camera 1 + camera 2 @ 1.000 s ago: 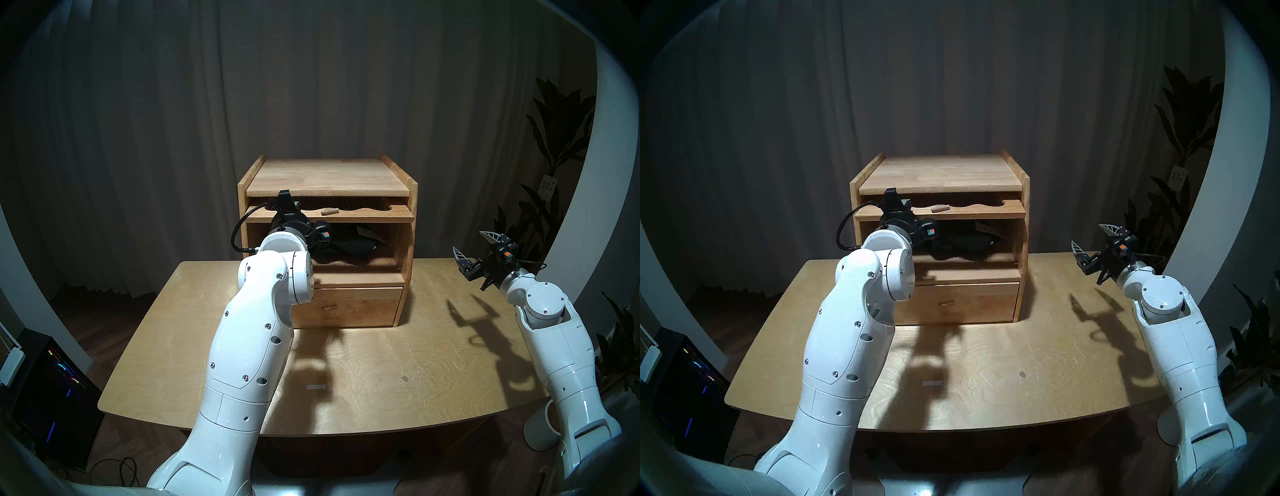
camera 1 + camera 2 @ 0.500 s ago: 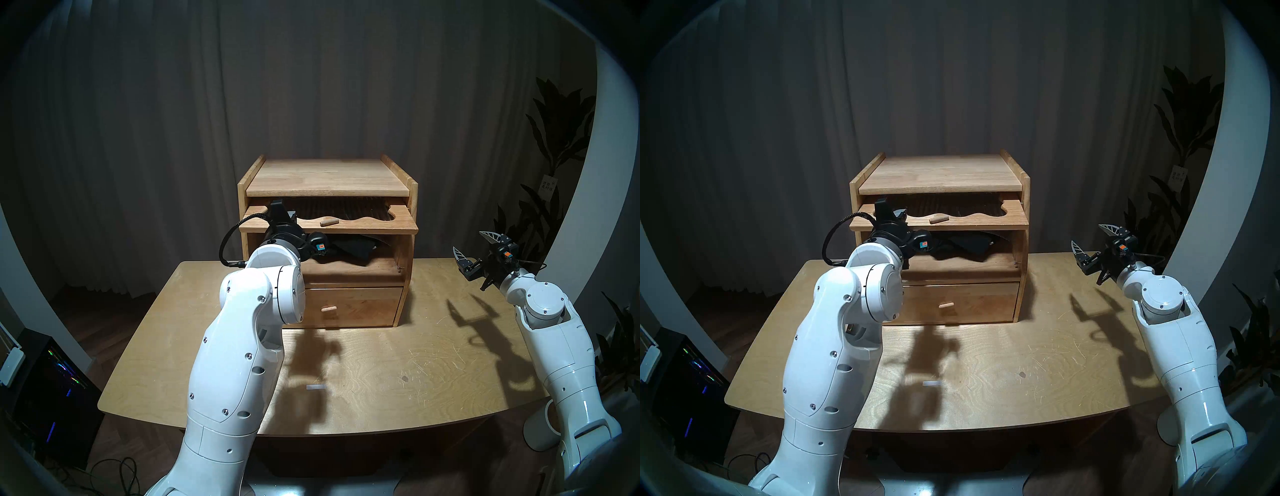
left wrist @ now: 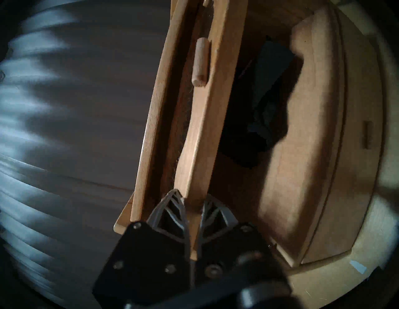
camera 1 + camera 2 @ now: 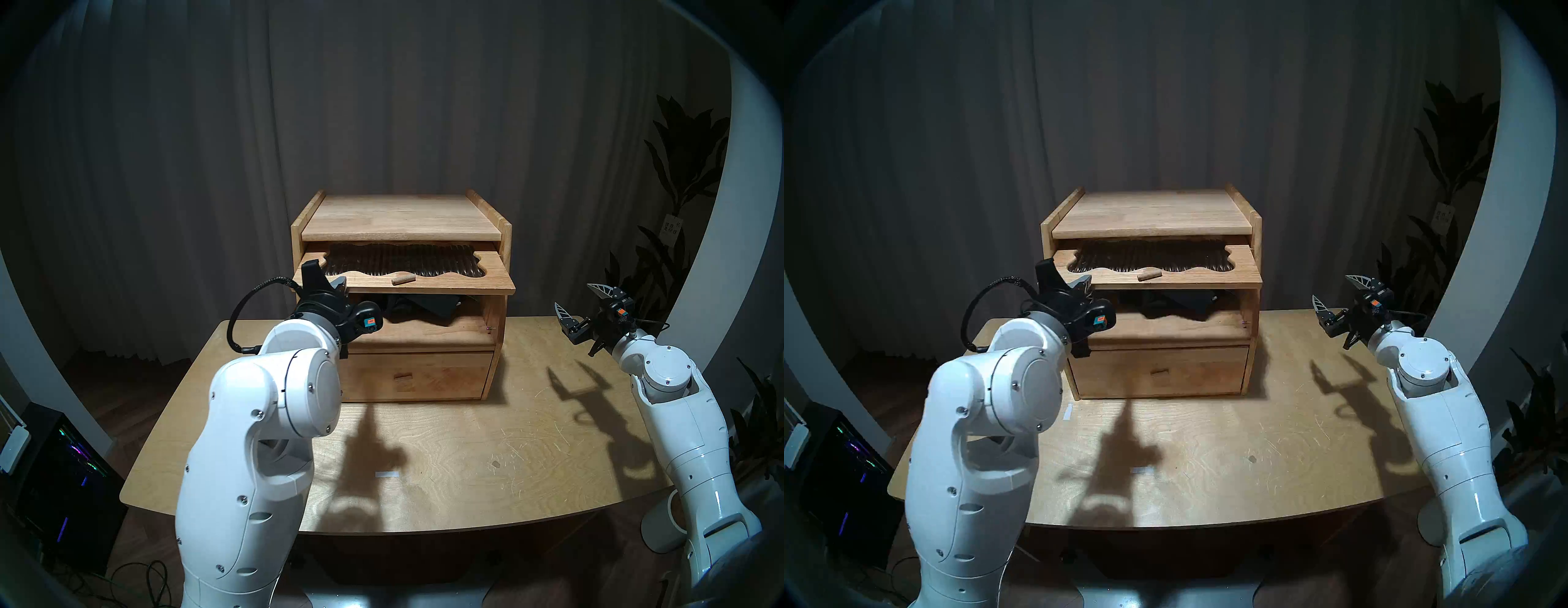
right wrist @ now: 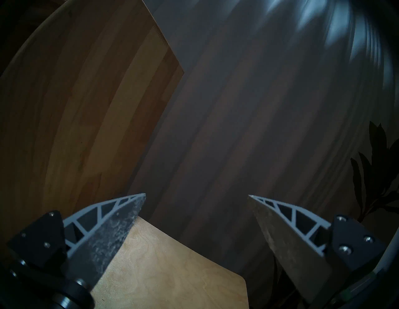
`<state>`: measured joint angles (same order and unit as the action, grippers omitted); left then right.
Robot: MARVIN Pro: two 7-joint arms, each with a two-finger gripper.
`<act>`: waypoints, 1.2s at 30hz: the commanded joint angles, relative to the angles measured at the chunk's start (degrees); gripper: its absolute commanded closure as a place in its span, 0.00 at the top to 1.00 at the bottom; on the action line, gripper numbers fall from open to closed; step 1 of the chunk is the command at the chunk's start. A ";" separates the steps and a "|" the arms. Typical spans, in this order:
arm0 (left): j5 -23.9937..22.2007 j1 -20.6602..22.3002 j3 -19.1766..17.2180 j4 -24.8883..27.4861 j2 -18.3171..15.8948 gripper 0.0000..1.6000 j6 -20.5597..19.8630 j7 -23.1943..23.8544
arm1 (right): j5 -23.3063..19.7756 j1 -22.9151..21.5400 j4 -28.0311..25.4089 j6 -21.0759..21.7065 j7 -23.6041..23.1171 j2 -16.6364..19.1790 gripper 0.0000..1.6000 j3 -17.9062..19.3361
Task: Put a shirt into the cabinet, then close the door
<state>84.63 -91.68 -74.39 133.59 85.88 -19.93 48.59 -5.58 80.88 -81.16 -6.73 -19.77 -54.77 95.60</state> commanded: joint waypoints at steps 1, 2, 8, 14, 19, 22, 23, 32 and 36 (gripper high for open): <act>-2.11 -7.64 -1.75 6.35 -2.05 0.00 -0.42 4.99 | -0.01 -0.56 -1.10 -0.43 0.03 0.20 1.00 0.19; -2.97 -6.96 -1.65 6.41 -3.17 0.00 -1.14 6.12 | -0.02 -0.56 -1.10 -0.43 0.03 0.21 1.00 0.19; -5.50 -8.26 -3.31 6.41 -2.57 0.00 -0.07 5.17 | -0.03 -0.53 -1.15 -0.44 0.06 0.23 1.00 0.18; -7.81 -8.06 -3.73 6.41 -2.72 1.00 0.65 6.82 | -0.08 -0.63 -0.95 -0.37 0.05 0.24 1.00 0.11; -8.85 -8.96 -6.33 6.41 -4.36 1.00 2.26 5.70 | -0.11 -0.65 -0.90 -0.36 0.05 0.25 1.00 0.08; -10.04 -9.47 -7.90 6.41 -4.33 1.00 2.67 5.01 | -0.13 -0.66 -0.88 -0.36 0.06 0.27 1.00 0.06; -10.54 -9.33 -8.05 6.41 -4.20 1.00 2.90 4.84 | -0.13 -0.67 -0.87 -0.36 0.06 0.27 1.00 0.06; -14.57 -6.18 -10.11 6.41 -3.89 1.00 6.17 0.30 | -0.20 -0.69 -0.77 -0.33 0.07 0.30 1.00 0.00; -17.22 -5.38 -10.78 6.41 -3.62 1.00 7.94 -1.96 | -0.23 -0.70 -0.71 -0.31 0.08 0.31 1.00 -0.03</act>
<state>70.64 -99.95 -84.24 138.82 81.51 -14.58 50.48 -5.80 80.86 -81.04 -6.74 -19.71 -54.64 95.41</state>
